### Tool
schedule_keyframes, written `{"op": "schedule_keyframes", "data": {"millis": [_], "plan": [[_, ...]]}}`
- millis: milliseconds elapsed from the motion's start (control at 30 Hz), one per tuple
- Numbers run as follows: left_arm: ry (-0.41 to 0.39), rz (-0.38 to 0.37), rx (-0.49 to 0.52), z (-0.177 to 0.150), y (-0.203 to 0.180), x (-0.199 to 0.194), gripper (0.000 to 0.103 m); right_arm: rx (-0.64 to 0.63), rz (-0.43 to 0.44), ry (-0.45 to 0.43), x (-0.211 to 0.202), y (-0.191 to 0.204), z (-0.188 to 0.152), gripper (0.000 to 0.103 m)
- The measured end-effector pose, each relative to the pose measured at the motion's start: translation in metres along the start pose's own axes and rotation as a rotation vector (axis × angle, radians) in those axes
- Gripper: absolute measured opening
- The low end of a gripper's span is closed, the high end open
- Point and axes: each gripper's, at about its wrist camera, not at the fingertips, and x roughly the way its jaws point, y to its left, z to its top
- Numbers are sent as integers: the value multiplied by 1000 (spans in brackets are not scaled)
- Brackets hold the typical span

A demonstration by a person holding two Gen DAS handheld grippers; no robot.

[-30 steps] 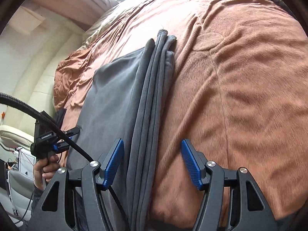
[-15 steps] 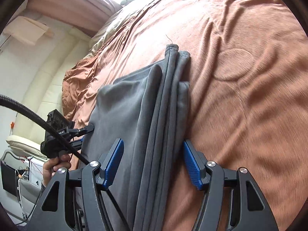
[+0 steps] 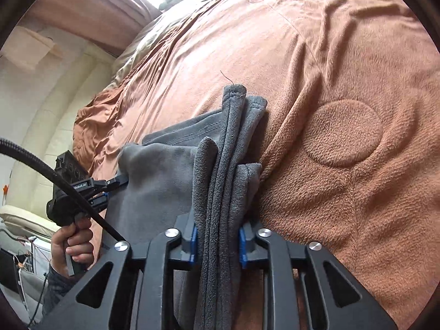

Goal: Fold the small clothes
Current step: 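Grasp the strip end with both grippers and lift it up off the bed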

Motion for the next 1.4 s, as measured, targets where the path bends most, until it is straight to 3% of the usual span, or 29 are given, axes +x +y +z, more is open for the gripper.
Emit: {"op": "schedule_keyframes", "data": {"millis": [200, 500, 1067, 1400], "plan": [[-52, -38, 42, -4, -18, -21, 10, -76, -22, -49, -23, 33, -7, 13], [-140, -126, 131, -24, -55, -88, 8, -179, -18, -122, -67, 83, -30, 13], [-328, -228, 233, -101, -107, -237, 6, -371, 57, -294, -215, 155, -119, 12], [-467, -260, 312, -154, -145, -352, 6, -506, 123, -401, -307, 210, -171, 12]]}}
